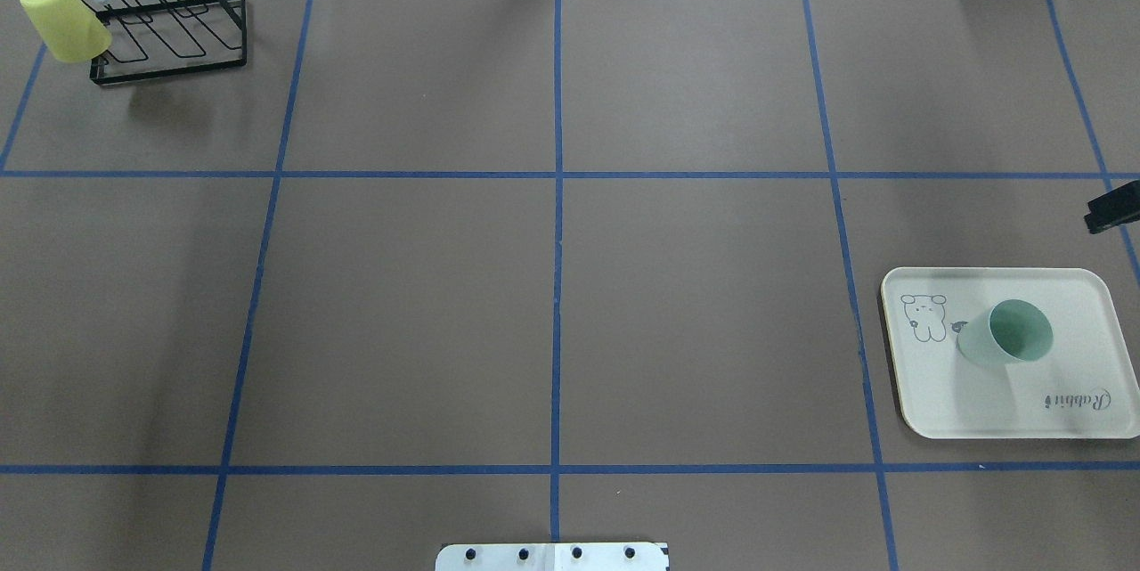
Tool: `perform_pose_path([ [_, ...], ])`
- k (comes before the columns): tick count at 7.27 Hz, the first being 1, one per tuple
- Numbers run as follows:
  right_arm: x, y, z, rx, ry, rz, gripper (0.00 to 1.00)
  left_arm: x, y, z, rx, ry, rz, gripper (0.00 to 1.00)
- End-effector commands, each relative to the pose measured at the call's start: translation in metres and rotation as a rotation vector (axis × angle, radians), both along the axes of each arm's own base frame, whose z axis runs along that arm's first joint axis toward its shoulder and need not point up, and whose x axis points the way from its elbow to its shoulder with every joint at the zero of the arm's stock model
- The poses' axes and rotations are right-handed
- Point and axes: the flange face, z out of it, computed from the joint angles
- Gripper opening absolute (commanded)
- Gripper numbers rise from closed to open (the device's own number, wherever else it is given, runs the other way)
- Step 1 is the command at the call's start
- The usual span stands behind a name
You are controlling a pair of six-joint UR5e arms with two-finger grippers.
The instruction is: Left arm grabs green cup and hands to right arm on tray
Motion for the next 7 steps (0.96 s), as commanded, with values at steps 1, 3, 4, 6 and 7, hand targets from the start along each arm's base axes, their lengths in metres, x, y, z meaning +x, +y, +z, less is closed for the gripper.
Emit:
perform_pose_path([
  [1, 0.092, -0.004, 0.079, 0.022, -0.001, -0.077, 1.00, 0.000, -0.001, -0.002, 0.010, 0.001, 0.002, 1.00],
  [3, 0.131, 0.023, 0.119, -0.041, 0.001, -0.015, 1.00, -0.001, -0.001, 0.000, 0.027, -0.021, 0.001, 1.00],
  [4, 0.139, 0.034, 0.128, -0.059, 0.008, 0.002, 1.00, -0.002, 0.003, 0.005, 0.019, -0.021, -0.001, 1.00],
  [6, 0.140, 0.037, 0.134, -0.073, 0.013, 0.006, 1.00, -0.003, 0.005, 0.003, 0.020, -0.015, -0.003, 1.00],
  [7, 0.139, 0.037, 0.135, -0.077, 0.014, 0.006, 1.00, -0.002, 0.004, 0.000, 0.023, -0.012, -0.003, 1.00],
])
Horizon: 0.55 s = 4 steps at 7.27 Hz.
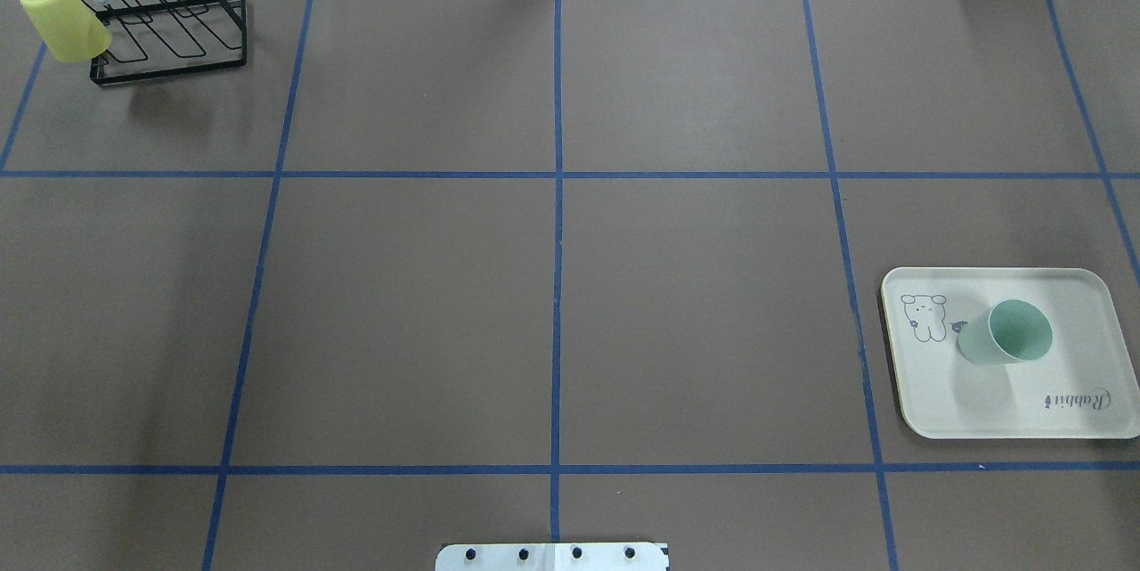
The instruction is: Left arm grabs green cup and hands to right arm on tray
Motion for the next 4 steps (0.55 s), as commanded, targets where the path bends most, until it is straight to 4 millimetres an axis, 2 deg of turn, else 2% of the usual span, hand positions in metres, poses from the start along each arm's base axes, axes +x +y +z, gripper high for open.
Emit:
perform_pose_path([
  [1, 0.000, 0.002, 0.005, -0.013, 0.000, 0.003, 1.00, 0.000, 0.002, -0.005, 0.004, 0.015, 0.000, 1.00],
  [2, 0.001, 0.002, 0.005, -0.015, 0.000, 0.007, 1.00, -0.008, 0.002, -0.011, 0.016, 0.011, -0.016, 1.00],
  [4, 0.000, 0.002, 0.005, -0.015, 0.000, 0.005, 1.00, -0.009, 0.000, -0.021, 0.044, 0.006, -0.015, 1.00],
])
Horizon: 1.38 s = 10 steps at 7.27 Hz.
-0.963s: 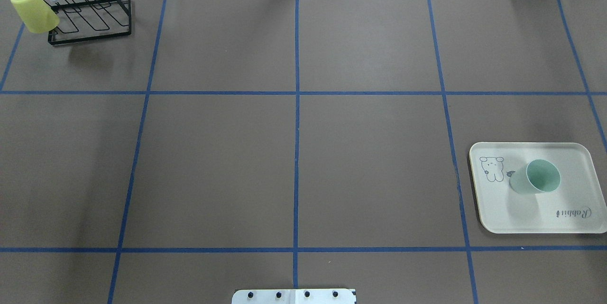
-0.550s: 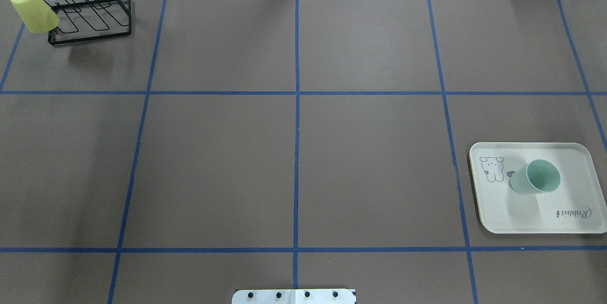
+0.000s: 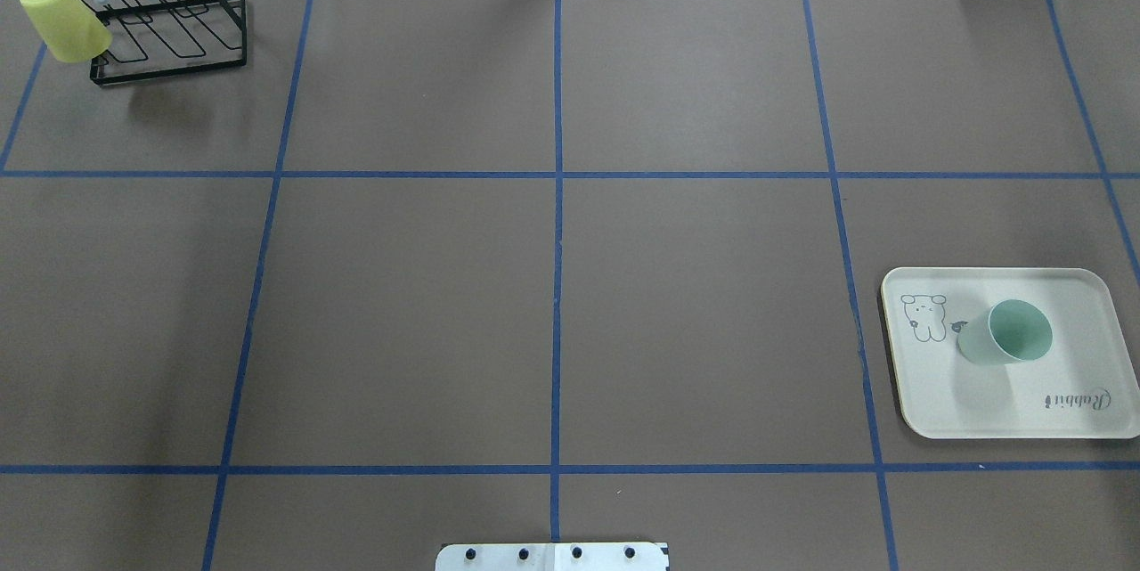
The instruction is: Left arm grabs green cup and hands to right arm on tray
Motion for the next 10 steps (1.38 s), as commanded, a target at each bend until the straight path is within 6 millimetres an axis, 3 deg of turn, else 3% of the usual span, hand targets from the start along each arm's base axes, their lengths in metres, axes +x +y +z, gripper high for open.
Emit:
perform_pose_path([
  [1, -0.0004, 0.0000, 0.0003, 0.000, 0.000, -0.002, 1.00, -0.0003, -0.0011, -0.0087, 0.023, -0.006, 0.004, 1.00],
  [10, -0.0009, -0.0008, -0.0015, 0.003, -0.006, -0.002, 1.00, -0.0011, 0.0058, -0.0052, 0.017, -0.005, 0.004, 1.00],
])
